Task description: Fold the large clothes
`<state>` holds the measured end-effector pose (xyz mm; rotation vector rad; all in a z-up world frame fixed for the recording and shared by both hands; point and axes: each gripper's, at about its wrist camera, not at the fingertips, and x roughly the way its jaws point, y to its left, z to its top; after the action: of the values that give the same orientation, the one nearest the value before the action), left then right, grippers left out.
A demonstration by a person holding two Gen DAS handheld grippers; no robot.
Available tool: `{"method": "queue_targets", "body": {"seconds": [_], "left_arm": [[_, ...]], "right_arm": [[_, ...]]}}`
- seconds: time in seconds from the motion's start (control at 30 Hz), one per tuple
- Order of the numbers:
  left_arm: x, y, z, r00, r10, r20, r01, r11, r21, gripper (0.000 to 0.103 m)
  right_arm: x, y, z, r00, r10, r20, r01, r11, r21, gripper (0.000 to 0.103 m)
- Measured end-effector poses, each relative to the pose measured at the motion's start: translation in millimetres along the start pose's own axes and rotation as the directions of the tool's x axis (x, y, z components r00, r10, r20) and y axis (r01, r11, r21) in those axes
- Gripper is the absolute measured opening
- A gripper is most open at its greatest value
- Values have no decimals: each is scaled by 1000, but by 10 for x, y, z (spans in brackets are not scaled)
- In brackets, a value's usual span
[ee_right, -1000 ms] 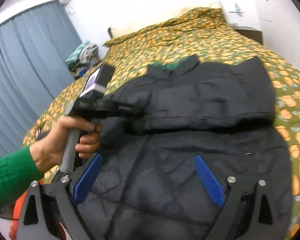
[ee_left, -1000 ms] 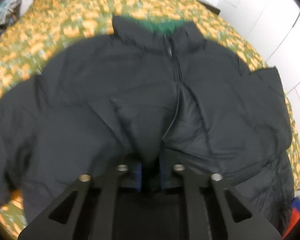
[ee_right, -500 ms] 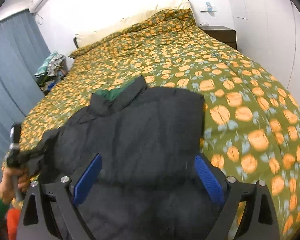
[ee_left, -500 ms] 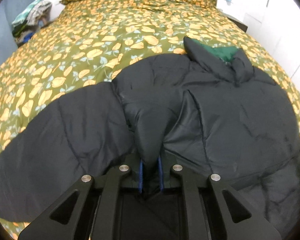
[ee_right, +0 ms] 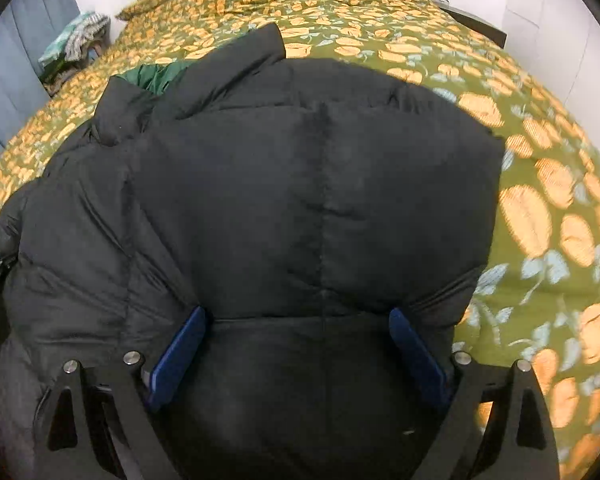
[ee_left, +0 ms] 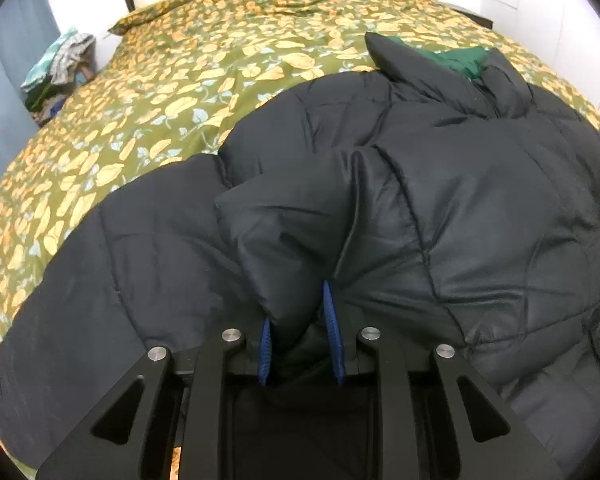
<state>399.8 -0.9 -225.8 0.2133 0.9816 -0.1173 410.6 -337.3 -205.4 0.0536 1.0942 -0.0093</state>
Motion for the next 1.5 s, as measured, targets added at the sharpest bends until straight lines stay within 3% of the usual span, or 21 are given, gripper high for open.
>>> {"method": "queue_targets", "body": {"seconds": [0.17,0.23,0.37,0.43,0.5,0.7,0.83,0.93,1.07,1.2,1.3,1.37,1.43,1.5], "left_arm": [[31,2,-14,1000,4,6,-4,1000,-3,24],[35,-14,-28,1000,15,12,-15,1000,1,24],[46,-44,-62,999,25,21,-26,1000,5,24],[53,-40,-69,999,23,24,-23,1000,1,24],[58,-36,-74,1000,19,25,-19,1000,-3,24],[61,-20,-95,999,10,34,-10,1000,-16,24],[57,-23,-101,999,11,38,-11,1000,-18,24],[59,-35,-103,999,18,38,-17,1000,-13,24],[56,-47,-91,999,23,32,-23,1000,-6,24],[35,-40,-63,999,30,18,-30,1000,-8,26],[-101,2,-83,999,45,2,-45,999,-22,39],[-279,63,-148,999,43,10,-42,998,-40,67],[-522,165,-261,999,21,24,-19,998,-60,79],[-735,277,-383,1000,5,25,-3,997,-74,82]], "right_arm": [[-466,-3,368,982,-5,191,4,1000,8,94],[-462,-31,551,976,15,217,-21,999,26,94],[47,-76,792,993,15,116,-22,998,56,94],[343,-119,775,998,25,60,-30,995,94,95],[448,-115,728,998,24,57,-30,994,105,96],[130,-41,664,997,-15,72,10,998,66,95],[-382,237,357,992,31,124,-27,999,-32,95],[-539,435,71,989,61,135,-49,994,-93,95],[-92,422,-130,1000,12,22,-10,997,-74,95],[78,375,-117,1000,11,19,-11,1000,-25,97],[-40,415,-92,1000,-11,19,11,1000,-14,97],[-300,462,-144,998,16,63,-15,1000,-22,97],[-603,518,-242,992,27,121,-22,999,-47,97],[-821,575,-342,988,28,150,-20,998,-60,97]]}}
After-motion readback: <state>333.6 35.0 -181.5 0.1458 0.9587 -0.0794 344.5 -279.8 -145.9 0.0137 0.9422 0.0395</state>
